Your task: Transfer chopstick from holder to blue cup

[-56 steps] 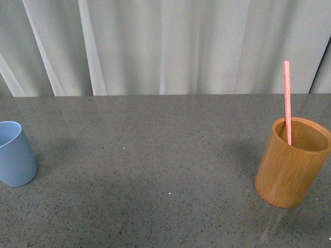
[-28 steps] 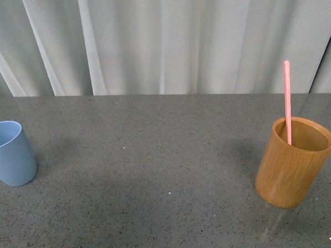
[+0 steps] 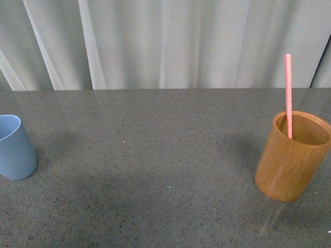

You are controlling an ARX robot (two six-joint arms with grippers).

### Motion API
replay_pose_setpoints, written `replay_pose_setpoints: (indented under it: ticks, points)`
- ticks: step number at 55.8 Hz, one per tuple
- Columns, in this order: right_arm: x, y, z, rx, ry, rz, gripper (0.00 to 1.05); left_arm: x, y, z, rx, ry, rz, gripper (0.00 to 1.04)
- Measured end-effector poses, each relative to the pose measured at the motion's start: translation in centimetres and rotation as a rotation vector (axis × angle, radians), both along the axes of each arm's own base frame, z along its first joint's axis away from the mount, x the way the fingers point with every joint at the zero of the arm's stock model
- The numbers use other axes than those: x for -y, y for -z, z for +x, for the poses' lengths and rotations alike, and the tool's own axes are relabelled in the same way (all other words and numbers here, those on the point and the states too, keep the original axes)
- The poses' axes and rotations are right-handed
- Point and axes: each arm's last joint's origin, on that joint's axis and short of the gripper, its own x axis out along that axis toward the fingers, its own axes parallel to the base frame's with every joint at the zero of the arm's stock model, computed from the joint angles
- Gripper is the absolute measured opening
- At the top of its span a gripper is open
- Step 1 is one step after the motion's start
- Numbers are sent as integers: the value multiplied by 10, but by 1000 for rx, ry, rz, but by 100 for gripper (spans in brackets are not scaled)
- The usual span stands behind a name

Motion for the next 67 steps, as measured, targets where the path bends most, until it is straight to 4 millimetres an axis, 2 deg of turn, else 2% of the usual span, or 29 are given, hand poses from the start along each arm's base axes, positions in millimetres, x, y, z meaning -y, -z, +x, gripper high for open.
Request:
replay_pose_setpoints:
  ticks: [4, 8, 16, 26, 35, 42, 48, 59, 67]
  points:
    - [0, 0, 0, 0, 0, 0, 95, -10, -18, 15, 18, -11, -22, 98]
    - [0, 0, 0, 0, 0, 0, 95, -20, -32, 35, -64, -13, -40, 98]
    - [0, 0, 0, 0, 0, 0, 95, -32, -42, 81, -274, 44, -54, 98]
    - [0, 0, 0, 0, 0, 0, 95, -32, -65, 133, -408, 142, -54, 98]
    - [0, 0, 0, 0, 0, 0, 95, -27, -82, 165, -450, 198, -21, 98]
    - [0, 0, 0, 0, 0, 0, 95, -24, -79, 182, -491, 195, 12, 98]
    - [0, 0, 0, 0, 0, 0, 95, -25, -67, 195, -543, 180, 21, 98]
    - [0, 0, 0, 0, 0, 0, 95, -24, -44, 208, -619, 157, 41, 98]
    - [0, 0, 0, 0, 0, 0, 95, -25, -36, 217, -634, 139, 58, 98]
